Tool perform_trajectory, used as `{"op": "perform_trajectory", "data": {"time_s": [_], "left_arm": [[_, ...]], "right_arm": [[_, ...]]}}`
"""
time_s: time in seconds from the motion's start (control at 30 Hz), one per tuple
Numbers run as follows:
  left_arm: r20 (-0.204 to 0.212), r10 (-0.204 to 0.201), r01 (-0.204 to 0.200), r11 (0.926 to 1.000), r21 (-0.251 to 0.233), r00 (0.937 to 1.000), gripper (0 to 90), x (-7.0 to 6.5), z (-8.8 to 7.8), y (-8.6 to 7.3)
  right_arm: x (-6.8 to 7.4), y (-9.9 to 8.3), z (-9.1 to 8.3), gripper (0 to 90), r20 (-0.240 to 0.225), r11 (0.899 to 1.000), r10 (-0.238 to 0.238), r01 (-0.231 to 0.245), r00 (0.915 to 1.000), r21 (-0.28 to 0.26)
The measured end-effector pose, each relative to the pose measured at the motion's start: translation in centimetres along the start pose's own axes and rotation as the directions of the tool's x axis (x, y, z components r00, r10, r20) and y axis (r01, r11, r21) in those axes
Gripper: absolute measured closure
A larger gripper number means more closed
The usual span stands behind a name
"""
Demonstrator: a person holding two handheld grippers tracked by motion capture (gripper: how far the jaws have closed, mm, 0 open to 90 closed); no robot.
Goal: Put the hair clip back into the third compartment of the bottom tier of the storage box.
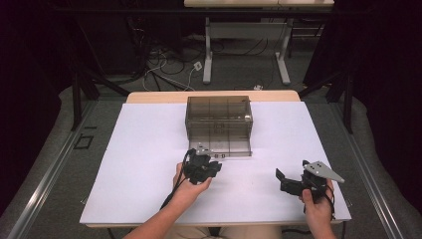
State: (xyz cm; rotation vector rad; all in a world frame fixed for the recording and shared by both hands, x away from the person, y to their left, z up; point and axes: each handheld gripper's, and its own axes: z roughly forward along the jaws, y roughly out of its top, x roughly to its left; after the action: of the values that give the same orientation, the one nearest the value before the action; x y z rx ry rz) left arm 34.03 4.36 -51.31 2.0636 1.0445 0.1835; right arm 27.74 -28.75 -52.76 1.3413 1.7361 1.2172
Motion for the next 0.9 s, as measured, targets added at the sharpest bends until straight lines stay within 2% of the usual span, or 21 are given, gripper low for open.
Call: {"op": "perform_trajectory", "data": {"time_s": [0.3, 0.5, 0.53, 0.7, 0.77, 0.9], "left_arm": [[0.005, -0.009, 0.009, 0.9999, -0.014, 0.9999, 79.0, 0.0, -0.4, 1.4], [-0.006, -0.015, 0.015, 0.9995, -0.029, 0.9999, 79.0, -0.1, -0.3, 2.2], [-0.009, -0.006, 0.006, 0.9996, -0.026, 0.9999, 79.0, 0.0, -0.3, 2.3], [-0.009, -0.014, 0.014, 0.9993, -0.036, 0.9999, 79.0, 0.2, -0.3, 2.9], [-0.003, -0.036, 0.036, 0.9985, -0.040, 0.9993, 79.0, 0.2, -0.2, 3.1], [-0.008, -0.039, 0.039, 0.9981, -0.047, 0.9992, 79.0, 0.5, -0.1, 3.4]], "right_arm": [[0.0, 0.1, -0.2, 0.0, 0.003, 1.000, -0.004, 0.003, 1.0000, 0.014], [0.0, 0.1, -0.2, 0.0, 0.004, 1.000, 0.000, 0.000, 1.0000, 0.016], [0.0, 0.1, -0.2, 0.0, 0.005, 1.000, -0.001, 0.000, 1.0000, 0.016], [0.0, 0.1, -0.2, 0.0, 0.004, 1.000, -0.001, 0.001, 1.0000, 0.015], [0.0, 0.1, -0.2, 0.0, 0.003, 1.000, -0.001, 0.001, 1.0000, 0.015], [0.0, 0.1, -0.2, 0.0, 0.002, 1.000, -0.002, 0.002, 1.0000, 0.016]]}}
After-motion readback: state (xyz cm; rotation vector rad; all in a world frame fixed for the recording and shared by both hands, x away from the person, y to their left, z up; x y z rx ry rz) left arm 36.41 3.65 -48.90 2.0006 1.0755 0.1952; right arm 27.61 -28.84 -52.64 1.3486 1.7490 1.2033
